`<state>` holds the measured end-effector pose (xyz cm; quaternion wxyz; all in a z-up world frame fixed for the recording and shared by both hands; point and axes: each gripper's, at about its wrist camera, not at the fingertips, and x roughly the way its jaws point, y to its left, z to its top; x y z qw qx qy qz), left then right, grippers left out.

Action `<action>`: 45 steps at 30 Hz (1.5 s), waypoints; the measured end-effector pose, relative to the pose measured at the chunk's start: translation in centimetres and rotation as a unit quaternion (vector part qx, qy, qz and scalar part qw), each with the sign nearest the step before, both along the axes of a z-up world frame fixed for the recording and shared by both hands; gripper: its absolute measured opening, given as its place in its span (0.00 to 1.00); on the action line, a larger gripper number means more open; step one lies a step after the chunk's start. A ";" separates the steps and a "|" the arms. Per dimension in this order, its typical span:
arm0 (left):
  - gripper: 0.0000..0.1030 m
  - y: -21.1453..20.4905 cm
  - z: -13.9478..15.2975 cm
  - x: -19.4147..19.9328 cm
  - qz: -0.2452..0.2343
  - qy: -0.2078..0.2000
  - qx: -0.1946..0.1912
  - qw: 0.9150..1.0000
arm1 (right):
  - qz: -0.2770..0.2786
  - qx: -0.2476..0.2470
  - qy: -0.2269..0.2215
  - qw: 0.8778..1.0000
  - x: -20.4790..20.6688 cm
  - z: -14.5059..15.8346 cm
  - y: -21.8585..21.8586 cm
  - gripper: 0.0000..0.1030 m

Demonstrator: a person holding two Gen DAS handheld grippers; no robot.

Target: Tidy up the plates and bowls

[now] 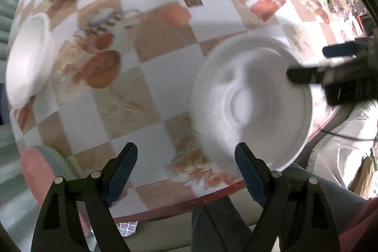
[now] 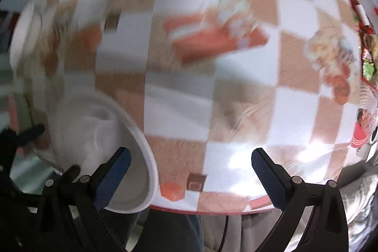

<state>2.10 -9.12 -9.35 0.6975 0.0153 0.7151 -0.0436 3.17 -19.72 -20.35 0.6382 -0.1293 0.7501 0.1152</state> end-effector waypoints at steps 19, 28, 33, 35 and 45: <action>0.85 19.5 7.1 2.5 0.196 -0.093 0.039 0.975 | -0.027 0.080 0.001 0.996 1.8 8.6 9.9 1.00; 0.85 24.2 5.8 3.9 0.212 -0.085 0.069 0.971 | -0.037 0.095 -0.004 0.995 1.4 5.0 19.2 1.00; 0.85 25.9 4.3 5.6 0.205 -0.081 0.084 0.972 | -0.047 0.094 -0.008 0.994 2.3 2.6 22.4 1.00; 0.85 26.4 3.7 6.3 0.205 -0.080 0.083 0.972 | -0.050 0.090 -0.008 0.995 2.5 1.7 23.4 1.00; 0.85 28.4 0.6 8.3 0.201 -0.058 0.090 0.974 | -0.063 0.080 -0.003 0.995 3.5 -1.3 25.2 0.87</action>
